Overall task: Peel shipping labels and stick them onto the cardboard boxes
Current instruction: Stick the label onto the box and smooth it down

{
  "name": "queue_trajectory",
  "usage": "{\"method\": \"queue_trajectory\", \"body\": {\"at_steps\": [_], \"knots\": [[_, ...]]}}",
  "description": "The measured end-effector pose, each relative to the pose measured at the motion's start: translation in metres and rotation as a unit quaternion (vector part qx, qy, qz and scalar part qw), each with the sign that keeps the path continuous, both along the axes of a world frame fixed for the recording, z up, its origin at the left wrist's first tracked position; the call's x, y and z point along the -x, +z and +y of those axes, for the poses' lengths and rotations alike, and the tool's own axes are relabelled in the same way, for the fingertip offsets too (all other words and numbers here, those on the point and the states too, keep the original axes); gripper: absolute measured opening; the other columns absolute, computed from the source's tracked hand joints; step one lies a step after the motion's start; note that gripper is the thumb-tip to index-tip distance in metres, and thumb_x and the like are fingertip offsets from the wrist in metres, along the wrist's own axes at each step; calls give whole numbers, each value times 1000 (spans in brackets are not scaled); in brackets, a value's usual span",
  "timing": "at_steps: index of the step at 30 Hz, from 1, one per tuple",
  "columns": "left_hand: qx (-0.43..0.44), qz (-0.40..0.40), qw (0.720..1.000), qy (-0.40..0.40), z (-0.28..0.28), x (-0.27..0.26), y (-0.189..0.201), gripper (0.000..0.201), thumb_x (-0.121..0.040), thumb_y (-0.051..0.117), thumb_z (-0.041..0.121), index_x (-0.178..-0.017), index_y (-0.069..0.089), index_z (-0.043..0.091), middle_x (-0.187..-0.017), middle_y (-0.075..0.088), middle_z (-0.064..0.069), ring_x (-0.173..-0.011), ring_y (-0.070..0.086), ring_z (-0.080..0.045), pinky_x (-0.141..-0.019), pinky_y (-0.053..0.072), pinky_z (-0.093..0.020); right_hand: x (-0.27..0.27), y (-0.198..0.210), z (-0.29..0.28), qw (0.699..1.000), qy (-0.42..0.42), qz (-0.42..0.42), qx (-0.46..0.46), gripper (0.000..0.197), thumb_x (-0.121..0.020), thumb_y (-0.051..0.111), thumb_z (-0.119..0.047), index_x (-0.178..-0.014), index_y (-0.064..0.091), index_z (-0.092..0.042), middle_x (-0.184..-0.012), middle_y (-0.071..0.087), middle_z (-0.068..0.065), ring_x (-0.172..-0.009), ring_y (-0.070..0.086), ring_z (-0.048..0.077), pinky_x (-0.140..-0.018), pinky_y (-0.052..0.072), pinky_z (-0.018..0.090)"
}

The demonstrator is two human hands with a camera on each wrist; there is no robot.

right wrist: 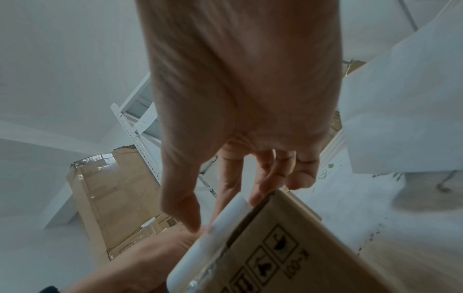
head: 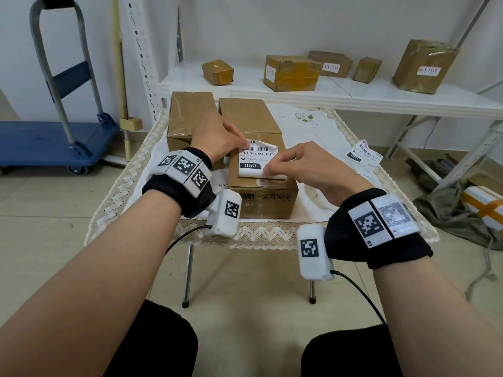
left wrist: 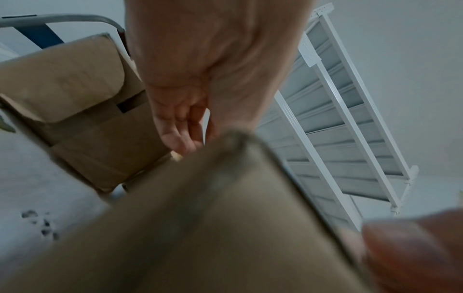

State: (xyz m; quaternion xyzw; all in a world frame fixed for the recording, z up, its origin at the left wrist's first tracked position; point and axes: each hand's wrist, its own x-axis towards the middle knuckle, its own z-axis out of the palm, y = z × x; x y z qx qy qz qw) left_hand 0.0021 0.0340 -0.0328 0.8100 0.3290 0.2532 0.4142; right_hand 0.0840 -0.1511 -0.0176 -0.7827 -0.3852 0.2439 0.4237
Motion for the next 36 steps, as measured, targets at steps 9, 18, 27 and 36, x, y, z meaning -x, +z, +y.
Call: {"method": "queue_trajectory", "body": {"at_steps": [9,18,27,36], "knots": [[-51,-16,998,-23,0,5,-1,23,-76,87,12,-79,66,20,-75,63,5,-78,63,-15,-77,55,-34,-18,-10,3,998,-20,-15,-62,17,-97,66,-15,-93,81,-8,-66,65,-17,-51,50,-8,-49,34,5],[-73,7,991,-113,-3,28,2,7,-81,84,18,-84,80,13,-76,71,-2,-66,54,-7,-61,44,-20,-34,-19,5,998,20,-2,-52,17,-92,75,-22,-108,80,-24,-58,37,-9,-60,36,8,-54,31,20],[-109,100,973,-178,-4,35,3,43,-85,73,45,-128,66,39,-71,39,4,-63,33,-9,-57,24,-24,-38,-26,11,998,35,21,-41,32,-96,70,-26,-127,71,-34,-72,45,-5,-66,41,9,-54,33,18],[-125,215,947,-204,-13,25,12,74,-85,58,65,-152,43,38,-144,55,-9,-128,51,-35,-91,42,-37,-31,-31,21,998,40,46,-34,42,-102,60,-35,-144,55,-42,-147,55,-3,-115,59,15,-90,50,35]]}}
